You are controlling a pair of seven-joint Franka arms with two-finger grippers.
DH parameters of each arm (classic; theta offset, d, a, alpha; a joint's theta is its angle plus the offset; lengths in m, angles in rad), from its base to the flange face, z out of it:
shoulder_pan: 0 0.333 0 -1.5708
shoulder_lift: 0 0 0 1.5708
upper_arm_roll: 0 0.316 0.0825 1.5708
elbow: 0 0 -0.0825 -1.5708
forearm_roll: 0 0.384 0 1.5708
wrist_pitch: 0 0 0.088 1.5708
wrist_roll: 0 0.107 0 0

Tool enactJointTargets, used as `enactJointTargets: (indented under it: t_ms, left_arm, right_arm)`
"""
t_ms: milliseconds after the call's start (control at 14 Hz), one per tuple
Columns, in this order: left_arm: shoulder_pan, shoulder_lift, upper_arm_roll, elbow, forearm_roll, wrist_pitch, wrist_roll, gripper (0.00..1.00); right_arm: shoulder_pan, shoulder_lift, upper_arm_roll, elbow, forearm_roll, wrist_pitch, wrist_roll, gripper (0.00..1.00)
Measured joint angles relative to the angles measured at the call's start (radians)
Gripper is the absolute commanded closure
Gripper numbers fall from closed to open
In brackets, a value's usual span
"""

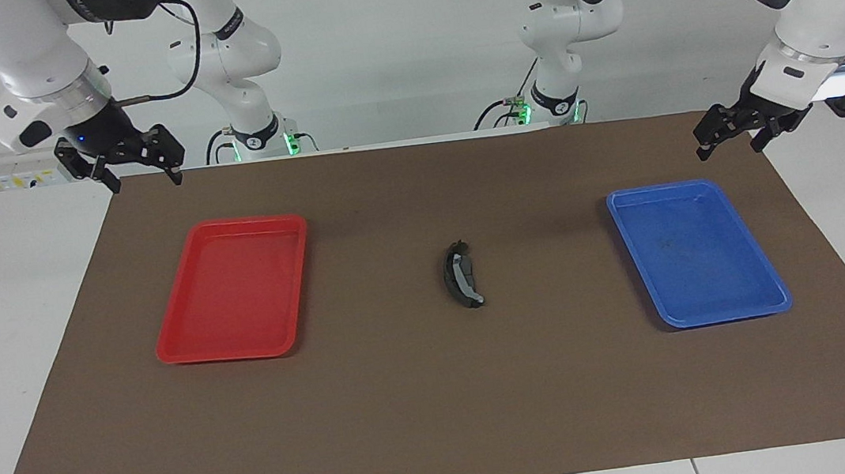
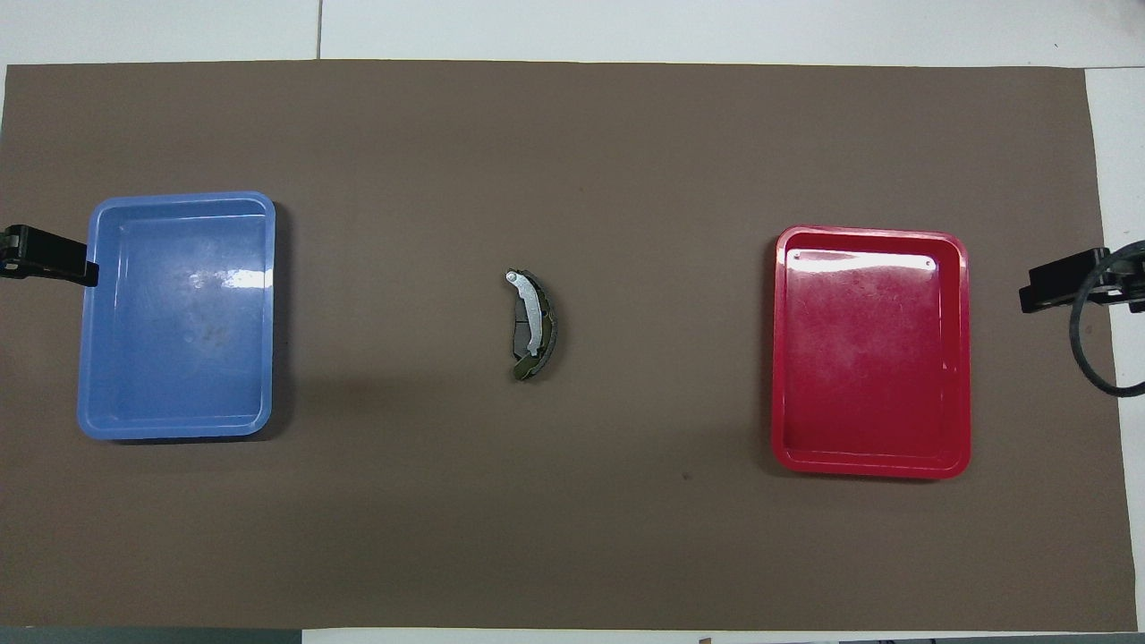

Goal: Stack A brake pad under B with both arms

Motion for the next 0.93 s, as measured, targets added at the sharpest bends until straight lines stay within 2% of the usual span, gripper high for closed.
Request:
enactJointTargets:
  t_ms: [214, 929]
  left_arm:
    - [0.002, 0.0, 0.002, 0.0, 0.0, 0.0, 0.0, 0.0]
    - [0.005, 0.0, 0.013, 0.0, 0.0, 0.0, 0.0, 0.0]
  right_arm:
    - [-0.046, 0.0, -0.001, -0.021, 0.0, -0.002, -0.012, 0.0]
    - [-0.038, -0.005, 0.007, -0.013, 0.0, 0.018, -0.013, 0.0]
